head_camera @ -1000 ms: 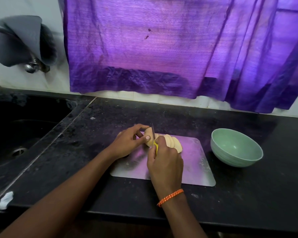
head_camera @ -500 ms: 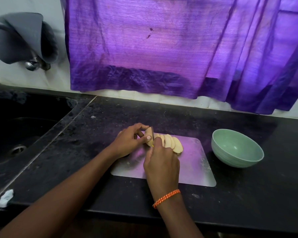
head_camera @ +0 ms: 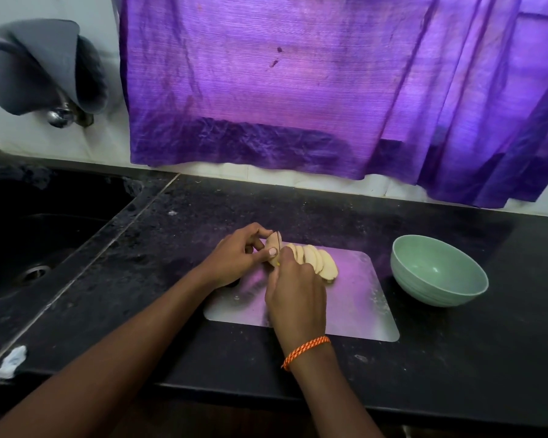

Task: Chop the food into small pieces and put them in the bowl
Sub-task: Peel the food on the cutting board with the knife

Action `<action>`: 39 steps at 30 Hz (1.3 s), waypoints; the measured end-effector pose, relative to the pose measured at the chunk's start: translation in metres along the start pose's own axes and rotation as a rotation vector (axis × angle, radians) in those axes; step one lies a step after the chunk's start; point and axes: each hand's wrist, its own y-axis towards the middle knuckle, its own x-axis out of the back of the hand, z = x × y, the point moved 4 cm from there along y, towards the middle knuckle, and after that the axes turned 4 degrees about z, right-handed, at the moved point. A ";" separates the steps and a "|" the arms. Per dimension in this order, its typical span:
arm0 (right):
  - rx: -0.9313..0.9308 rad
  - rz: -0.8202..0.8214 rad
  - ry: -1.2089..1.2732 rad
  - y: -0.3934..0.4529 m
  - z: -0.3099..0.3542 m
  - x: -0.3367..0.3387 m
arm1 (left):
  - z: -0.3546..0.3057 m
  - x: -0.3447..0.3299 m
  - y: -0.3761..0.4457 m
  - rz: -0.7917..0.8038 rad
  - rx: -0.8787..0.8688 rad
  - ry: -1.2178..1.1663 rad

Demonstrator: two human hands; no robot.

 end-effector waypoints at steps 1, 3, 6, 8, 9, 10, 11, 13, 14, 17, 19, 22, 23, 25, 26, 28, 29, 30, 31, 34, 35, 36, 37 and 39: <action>0.003 0.014 -0.007 -0.002 0.000 -0.001 | 0.000 0.000 0.000 0.001 -0.001 -0.006; 0.011 0.045 -0.018 -0.006 0.000 -0.004 | 0.000 0.000 0.000 0.001 -0.004 -0.007; -0.007 0.097 -0.022 -0.010 -0.002 -0.006 | 0.000 0.000 0.000 0.002 0.004 0.005; -0.033 0.094 -0.016 -0.011 -0.003 -0.005 | 0.000 -0.001 0.000 -0.006 0.011 0.018; -0.045 0.082 -0.008 -0.013 -0.004 -0.004 | -0.001 -0.001 -0.001 -0.011 0.014 0.024; -0.057 0.059 0.004 -0.014 -0.005 -0.003 | -0.001 -0.001 -0.001 -0.015 0.016 0.026; -0.068 0.028 0.020 -0.016 -0.007 -0.001 | -0.002 -0.001 -0.002 -0.017 0.015 0.023; -0.083 -0.045 0.044 -0.017 -0.008 0.002 | -0.003 -0.001 -0.003 -0.023 0.007 0.009; -0.087 -0.084 0.050 -0.017 -0.008 0.004 | -0.004 -0.001 -0.003 -0.026 0.004 0.001; -0.068 -0.192 0.063 -0.015 -0.005 0.010 | -0.004 -0.001 -0.003 -0.027 -0.001 -0.013; -0.045 -0.212 0.064 -0.012 -0.004 0.010 | -0.005 -0.001 -0.003 -0.021 -0.004 -0.014; -0.023 -0.221 0.058 -0.010 -0.001 0.008 | -0.004 -0.001 -0.003 -0.015 -0.002 -0.011; -0.016 -0.218 0.051 -0.010 0.000 0.007 | -0.004 0.000 -0.003 -0.012 -0.003 -0.009; -0.011 -0.204 0.034 -0.010 0.001 0.006 | -0.005 0.000 -0.003 -0.005 -0.008 -0.006; -0.010 -0.192 0.028 -0.010 0.001 0.005 | -0.005 0.000 -0.003 -0.003 -0.008 -0.006; -0.008 -0.167 0.027 -0.010 0.001 0.003 | -0.005 0.000 -0.004 -0.001 -0.007 -0.006; -0.007 -0.158 0.029 -0.010 0.002 0.003 | -0.006 0.000 -0.004 0.001 -0.006 -0.006; -0.007 -0.149 0.031 -0.010 0.002 0.003 | -0.006 0.000 -0.004 0.004 -0.005 -0.009; -0.009 -0.143 0.033 -0.011 0.002 0.003 | -0.006 -0.001 -0.004 0.007 -0.005 -0.011; -0.014 -0.136 0.034 -0.011 0.003 0.003 | -0.006 -0.001 -0.003 0.009 0.000 -0.014; -0.017 -0.138 0.034 -0.011 0.003 0.003 | -0.006 -0.001 -0.003 0.009 0.003 -0.013; -0.020 -0.145 0.036 -0.011 0.003 0.003 | -0.005 -0.001 -0.003 0.011 0.005 -0.015; -0.023 -0.152 0.037 -0.011 0.002 0.004 | -0.005 -0.001 -0.003 0.013 0.007 -0.018; -0.029 -0.132 0.040 -0.010 0.002 0.004 | -0.007 -0.001 -0.003 0.021 0.010 -0.031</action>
